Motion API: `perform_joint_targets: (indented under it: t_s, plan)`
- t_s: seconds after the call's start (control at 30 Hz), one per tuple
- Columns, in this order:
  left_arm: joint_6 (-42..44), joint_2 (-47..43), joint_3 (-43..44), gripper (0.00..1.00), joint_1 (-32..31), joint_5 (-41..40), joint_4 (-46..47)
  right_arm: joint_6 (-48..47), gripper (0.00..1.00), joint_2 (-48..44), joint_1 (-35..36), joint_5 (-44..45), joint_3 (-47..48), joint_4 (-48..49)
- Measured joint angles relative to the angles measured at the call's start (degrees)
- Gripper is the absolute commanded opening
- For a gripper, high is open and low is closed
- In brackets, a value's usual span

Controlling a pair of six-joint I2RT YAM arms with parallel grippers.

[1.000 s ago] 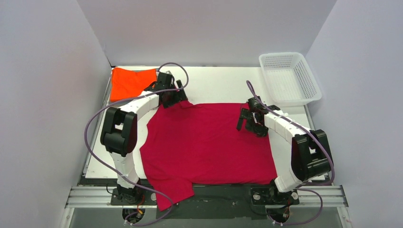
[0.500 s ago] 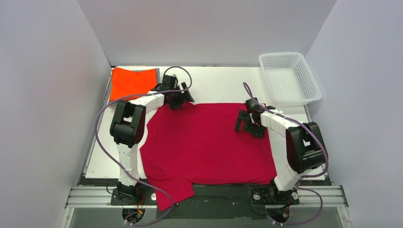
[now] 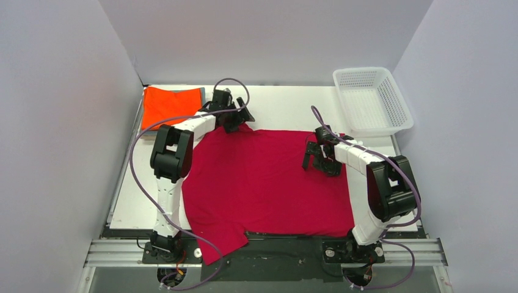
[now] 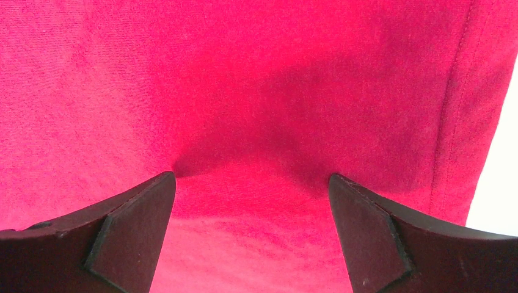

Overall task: Fold and stack the t-shirts
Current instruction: Flatten out the tshirt

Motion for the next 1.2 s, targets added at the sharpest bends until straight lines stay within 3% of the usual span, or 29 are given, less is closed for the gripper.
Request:
perform_joint_targets:
  t_s: [0.23, 0.47, 0.53, 0.67, 0.9, 1.1, 1.2]
  plan:
    - [-6.82, 8.48, 13.22, 0.92, -0.28, 1.55, 2.99, -1.27, 0.91, 1.36, -0.02, 1.31, 1.33, -0.83]
    - [-6.12, 28.76, 53.27, 0.92, -2.84, -0.55, -4.09, -1.88, 0.91, 1.75, -0.61, 1.70, 1.90, -1.22]
    - [-5.07, 30.27, 56.70, 0.92, -3.32, -0.57, -5.68, -2.08, 0.91, 1.75, -0.81, 1.55, 1.97, -1.29]
    - [-0.92, 24.55, 47.45, 0.93, -3.50, -2.97, -7.21, -2.62, 0.91, 1.73, -0.81, 1.60, 2.21, -1.88]
    - [8.35, 6.73, 31.41, 0.93, -3.63, -15.37, -16.87, -2.38, 0.93, -1.16, -1.14, 2.80, 3.08, -4.26]
    - [10.86, -14.29, 13.11, 0.93, -4.90, -25.03, -19.41, -0.98, 0.94, -4.72, -1.27, 5.42, 5.60, -5.05]
    - [10.88, -19.21, 5.44, 0.93, -5.38, -26.75, -19.78, -0.57, 0.94, -4.68, -1.66, 6.12, 6.78, -5.44]
